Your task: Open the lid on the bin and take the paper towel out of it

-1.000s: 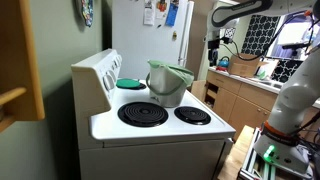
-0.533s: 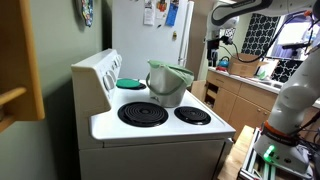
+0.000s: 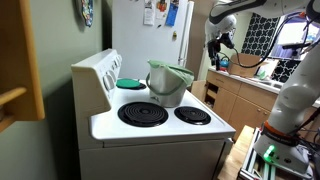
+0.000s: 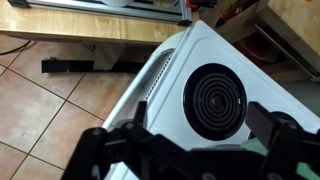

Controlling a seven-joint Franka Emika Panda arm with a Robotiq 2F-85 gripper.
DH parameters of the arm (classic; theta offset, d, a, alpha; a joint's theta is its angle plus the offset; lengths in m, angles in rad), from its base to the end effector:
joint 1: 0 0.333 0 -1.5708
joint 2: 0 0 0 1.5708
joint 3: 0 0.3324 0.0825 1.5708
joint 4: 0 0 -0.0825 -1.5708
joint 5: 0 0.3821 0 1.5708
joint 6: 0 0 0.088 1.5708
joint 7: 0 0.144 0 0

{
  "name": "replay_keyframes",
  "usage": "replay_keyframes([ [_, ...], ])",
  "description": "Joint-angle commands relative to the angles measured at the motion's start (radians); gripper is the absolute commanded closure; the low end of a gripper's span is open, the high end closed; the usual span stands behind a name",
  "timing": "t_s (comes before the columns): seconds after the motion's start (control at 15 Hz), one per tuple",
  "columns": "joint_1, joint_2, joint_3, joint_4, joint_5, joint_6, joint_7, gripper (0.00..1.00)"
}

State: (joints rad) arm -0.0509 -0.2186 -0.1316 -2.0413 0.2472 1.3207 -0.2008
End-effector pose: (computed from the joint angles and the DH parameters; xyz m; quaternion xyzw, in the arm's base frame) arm 0.4081 -0.0386 0.4965 -0.9591 -0.0136 0.2170 0.1812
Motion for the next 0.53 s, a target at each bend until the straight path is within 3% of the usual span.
replay_keyframes([
  [0.0, -0.009, 0.003, 0.008, 0.002, 0.000, -0.002, -0.002, 0.00],
  [0.4, -0.008, 0.002, 0.011, 0.003, 0.000, -0.002, -0.002, 0.00],
  [0.47, -0.013, 0.005, 0.002, -0.007, 0.098, 0.052, 0.031, 0.00],
])
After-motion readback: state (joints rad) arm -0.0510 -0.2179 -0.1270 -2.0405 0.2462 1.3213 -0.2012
